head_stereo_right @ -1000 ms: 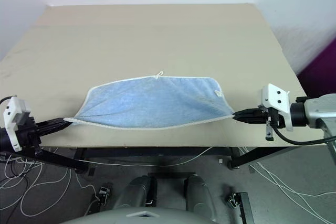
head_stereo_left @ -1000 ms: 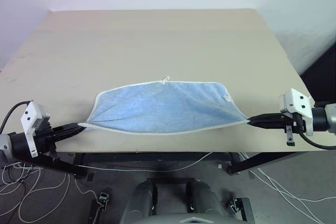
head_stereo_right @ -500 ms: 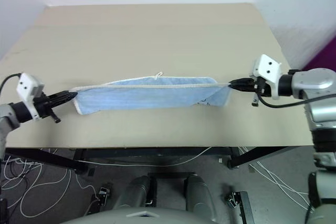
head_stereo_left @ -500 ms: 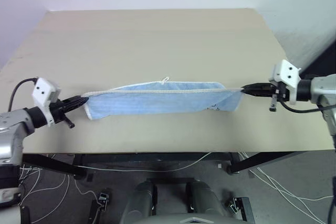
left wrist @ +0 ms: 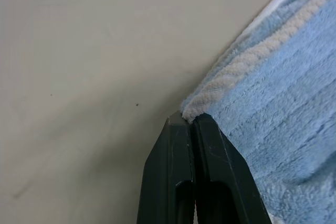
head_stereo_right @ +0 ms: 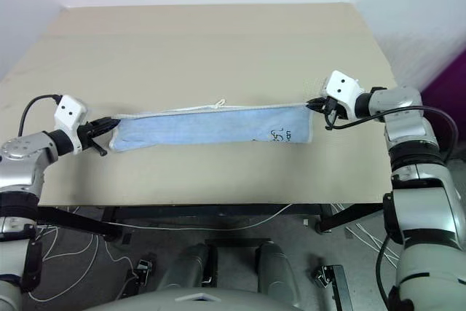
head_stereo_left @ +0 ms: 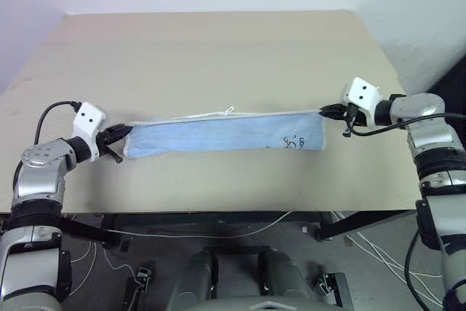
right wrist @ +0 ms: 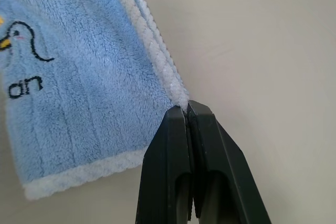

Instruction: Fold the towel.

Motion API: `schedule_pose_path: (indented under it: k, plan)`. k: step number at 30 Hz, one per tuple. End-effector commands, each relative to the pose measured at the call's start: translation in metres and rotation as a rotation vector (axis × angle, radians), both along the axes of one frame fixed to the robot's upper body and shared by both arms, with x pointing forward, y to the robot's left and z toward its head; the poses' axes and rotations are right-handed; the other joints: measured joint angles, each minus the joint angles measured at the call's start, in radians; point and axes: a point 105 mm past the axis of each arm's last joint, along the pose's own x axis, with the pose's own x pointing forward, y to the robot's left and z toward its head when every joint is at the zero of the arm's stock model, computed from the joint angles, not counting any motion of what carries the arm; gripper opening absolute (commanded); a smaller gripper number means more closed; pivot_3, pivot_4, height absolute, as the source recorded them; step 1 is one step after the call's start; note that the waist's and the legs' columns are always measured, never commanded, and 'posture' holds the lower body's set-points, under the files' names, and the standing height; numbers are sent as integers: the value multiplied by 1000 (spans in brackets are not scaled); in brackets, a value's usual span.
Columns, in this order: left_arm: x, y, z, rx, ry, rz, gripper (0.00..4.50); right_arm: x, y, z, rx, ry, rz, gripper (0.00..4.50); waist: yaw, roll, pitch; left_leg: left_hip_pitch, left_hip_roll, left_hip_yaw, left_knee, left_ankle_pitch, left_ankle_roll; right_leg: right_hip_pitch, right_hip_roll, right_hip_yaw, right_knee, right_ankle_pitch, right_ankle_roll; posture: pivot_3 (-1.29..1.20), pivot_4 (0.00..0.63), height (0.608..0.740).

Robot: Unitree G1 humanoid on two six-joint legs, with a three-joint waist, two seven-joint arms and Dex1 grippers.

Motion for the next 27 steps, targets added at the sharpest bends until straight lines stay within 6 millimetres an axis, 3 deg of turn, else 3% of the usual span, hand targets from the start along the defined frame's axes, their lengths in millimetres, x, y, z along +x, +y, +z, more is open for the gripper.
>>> schedule_pose_path:
  k: [1,6,14,15,21,24,27]
  plan:
    - [6,7,11,12,-47,37,220,7,2,12,0,-66,-5,10,0,0,0,0,0,0,0,0,0,0,0,0,0,0,0,0,150,740]
    - [7,6,11,-19,-43,41,1670,8,2,12,32,-74,-16,1300,2,0,0,0,0,0,1,0,0,0,0,0,1,0,0,0,150,740]
    - [6,16,17,-60,-77,107,4435,6,-11,28,65,-151,-64,4089,0,0,0,0,0,0,0,0,0,0,0,0,1,0,0,0,150,740]
    - [4,19,17,-53,-85,120,4500,5,-13,32,71,-171,-71,4415,1,0,0,0,0,0,0,0,0,-1,0,0,1,0,0,0,150,740]
    - [-8,37,38,-129,-191,212,4500,-15,-18,62,241,-269,-137,4467,3,0,0,-1,0,-1,0,0,0,-1,-2,0,1,0,0,0,150,740]
    - [-16,41,56,-131,-264,229,4500,-42,1,49,530,-109,-197,4467,8,-1,0,-1,1,-1,1,0,0,-1,-2,0,1,0,0,0,150,740]
    - [-23,22,64,-148,-283,135,4500,-68,21,29,742,109,-254,4467,8,-1,-1,-2,1,-3,1,0,0,0,-2,1,1,0,0,0,150,740]
